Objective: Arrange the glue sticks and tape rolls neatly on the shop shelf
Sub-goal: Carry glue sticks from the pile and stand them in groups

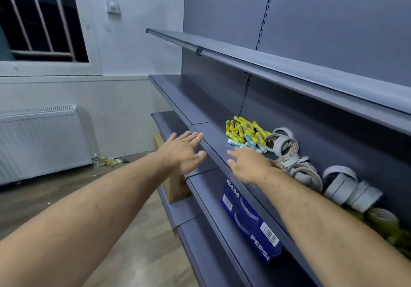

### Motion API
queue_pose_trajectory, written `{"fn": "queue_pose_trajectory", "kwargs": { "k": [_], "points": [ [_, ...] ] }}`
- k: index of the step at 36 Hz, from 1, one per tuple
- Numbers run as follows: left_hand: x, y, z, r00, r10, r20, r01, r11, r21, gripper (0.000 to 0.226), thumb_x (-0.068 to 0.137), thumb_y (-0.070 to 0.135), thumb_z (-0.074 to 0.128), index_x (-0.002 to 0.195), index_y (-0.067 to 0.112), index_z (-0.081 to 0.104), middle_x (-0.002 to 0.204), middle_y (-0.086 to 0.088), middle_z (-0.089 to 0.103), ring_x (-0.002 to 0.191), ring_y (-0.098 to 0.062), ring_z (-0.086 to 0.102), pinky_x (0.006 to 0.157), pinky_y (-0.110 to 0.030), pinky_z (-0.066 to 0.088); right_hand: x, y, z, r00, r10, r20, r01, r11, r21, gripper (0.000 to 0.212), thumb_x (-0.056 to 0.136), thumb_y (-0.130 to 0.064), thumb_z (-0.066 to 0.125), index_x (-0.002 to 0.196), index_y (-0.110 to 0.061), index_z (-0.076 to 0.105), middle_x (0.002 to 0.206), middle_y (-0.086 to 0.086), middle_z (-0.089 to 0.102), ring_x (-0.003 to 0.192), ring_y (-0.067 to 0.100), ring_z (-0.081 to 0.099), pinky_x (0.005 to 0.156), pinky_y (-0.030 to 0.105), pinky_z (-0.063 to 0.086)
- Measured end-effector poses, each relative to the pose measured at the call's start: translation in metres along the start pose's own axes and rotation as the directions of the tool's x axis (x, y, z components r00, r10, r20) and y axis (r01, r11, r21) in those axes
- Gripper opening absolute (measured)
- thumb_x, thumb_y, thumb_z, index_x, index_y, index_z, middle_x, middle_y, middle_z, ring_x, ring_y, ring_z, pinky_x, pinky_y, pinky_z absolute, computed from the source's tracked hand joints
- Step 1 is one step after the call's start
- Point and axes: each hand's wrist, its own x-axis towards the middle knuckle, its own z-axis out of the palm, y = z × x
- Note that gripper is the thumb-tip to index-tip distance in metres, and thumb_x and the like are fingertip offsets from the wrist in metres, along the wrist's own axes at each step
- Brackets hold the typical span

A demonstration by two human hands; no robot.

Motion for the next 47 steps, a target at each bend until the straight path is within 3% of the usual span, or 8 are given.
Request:
{"fn": "queue_pose_trajectory", "kwargs": {
  "k": [13, 17, 23, 26, 29, 33, 39, 47],
  "points": [
    [0.174, -0.046, 0.017, 0.991, 0.125, 0.049, -0.125, 0.992, -0.003, 0.066, 0.103, 0.049, 0.022, 0.16, 0.022, 0.005, 0.167, 0.005, 0.006, 0.153, -0.015, 0.001, 0.124, -0.042, -0.001, 0.167, 0.069, 0.016, 0.978, 0.206, 0.036, -0.206, 0.978, -0.017, 0.031, 0.094, -0.019, 0.049, 0.121, -0.019, 0.065, 0.119, 0.008, 0.067, 0.108, 0.032, 0.061, 0.086, 0.03, 0.051],
    [0.218, -0.054, 0.028, 0.978, 0.187, 0.088, -0.185, 0.982, -0.031, 0.065, 0.103, 0.049, 0.023, 0.16, 0.024, 0.004, 0.166, 0.005, 0.007, 0.153, -0.015, 0.0, 0.124, -0.042, -0.003, 0.203, 0.088, 0.023, 0.949, 0.31, 0.056, -0.307, 0.95, -0.052, 0.012, 0.084, -0.014, 0.054, 0.072, -0.015, 0.052, 0.078, 0.005, 0.06, 0.082, 0.031, 0.062, 0.06, 0.027, 0.042],
    [0.284, -0.049, 0.044, 0.924, 0.368, 0.1, -0.37, 0.929, -0.007, 0.061, 0.1, 0.044, 0.032, 0.156, 0.02, 0.029, 0.16, 0.001, 0.031, 0.151, -0.02, 0.018, 0.122, -0.041, 0.014, 0.225, 0.092, 0.027, 0.916, 0.402, 0.025, -0.401, 0.916, -0.017, 0.024, 0.084, -0.004, 0.054, 0.063, -0.012, 0.044, 0.063, 0.004, 0.047, 0.064, 0.028, 0.051, 0.049, 0.024, 0.031],
    [0.314, -0.043, 0.054, 0.887, 0.455, 0.075, -0.456, 0.89, -0.006, 0.048, 0.084, 0.041, 0.034, 0.119, 0.023, 0.062, 0.116, -0.004, 0.066, 0.115, -0.026, 0.056, 0.096, -0.038, 0.046, 0.235, 0.093, 0.031, 0.885, 0.465, 0.033, -0.465, 0.885, -0.016, 0.023, 0.082, -0.004, 0.055, 0.064, -0.012, 0.045, 0.064, 0.003, 0.048, 0.072, 0.03, 0.058, 0.058, 0.027, 0.041],
    [0.336, -0.039, 0.067, 0.852, 0.513, 0.101, -0.514, 0.858, -0.017, 0.019, 0.078, 0.029, 0.045, 0.092, 0.027, 0.059, 0.086, 0.0, 0.063, 0.084, -0.028, 0.06, 0.072, -0.041, 0.054, 0.241, 0.09, 0.032, 0.861, 0.507, 0.034, -0.508, 0.862, -0.002, 0.015, 0.084, -0.007, 0.056, 0.07, -0.012, 0.054, 0.07, 0.003, 0.052, 0.081, 0.032, 0.062, 0.064, 0.028, 0.045],
    [0.352, -0.034, 0.076, 0.807, 0.579, 0.117, -0.575, 0.815, -0.065, 0.024, 0.084, 0.025, 0.052, 0.104, 0.03, 0.065, 0.094, 0.004, 0.068, 0.087, -0.025, 0.063, 0.072, -0.039, 0.056, 0.249, 0.086, 0.033, 0.83, 0.555, 0.056, -0.556, 0.831, 0.002, 0.026, 0.084, 0.001, 0.054, 0.096, -0.014, 0.072, 0.096, 0.01, 0.068, 0.094, 0.033, 0.067, 0.078, 0.033, 0.055],
    [0.372, -0.04, 0.085, 0.731, 0.663, 0.16, -0.658, 0.748, -0.092, 0.038, 0.083, 0.026, 0.055, 0.119, 0.036, 0.065, 0.101, 0.004, 0.07, 0.091, -0.025, 0.064, 0.075, -0.036, 0.055, 0.257, 0.076, 0.03, 0.787, 0.614, 0.061, -0.617, 0.786, 0.043, 0.021, 0.086, 0.001, 0.053, 0.097, -0.009, 0.068, 0.095, 0.013, 0.067, 0.086, 0.032, 0.065, 0.064, 0.028, 0.042],
    [0.382, -0.056, 0.08, 0.737, 0.644, 0.204, -0.645, 0.761, -0.072, 0.012, 0.083, 0.024, 0.058, 0.088, 0.016, 0.066, 0.085, -0.004, 0.064, 0.08, -0.027, 0.059, 0.065, -0.035, 0.05, 0.268, 0.069, 0.033, 0.815, 0.577, 0.056, -0.58, 0.809, 0.101, 0.021, 0.095, -0.024, 0.058, 0.116, -0.024, 0.061, 0.114, 0.006, 0.064, 0.101, 0.031, 0.063, 0.078, 0.034, 0.053]
  ]
}}
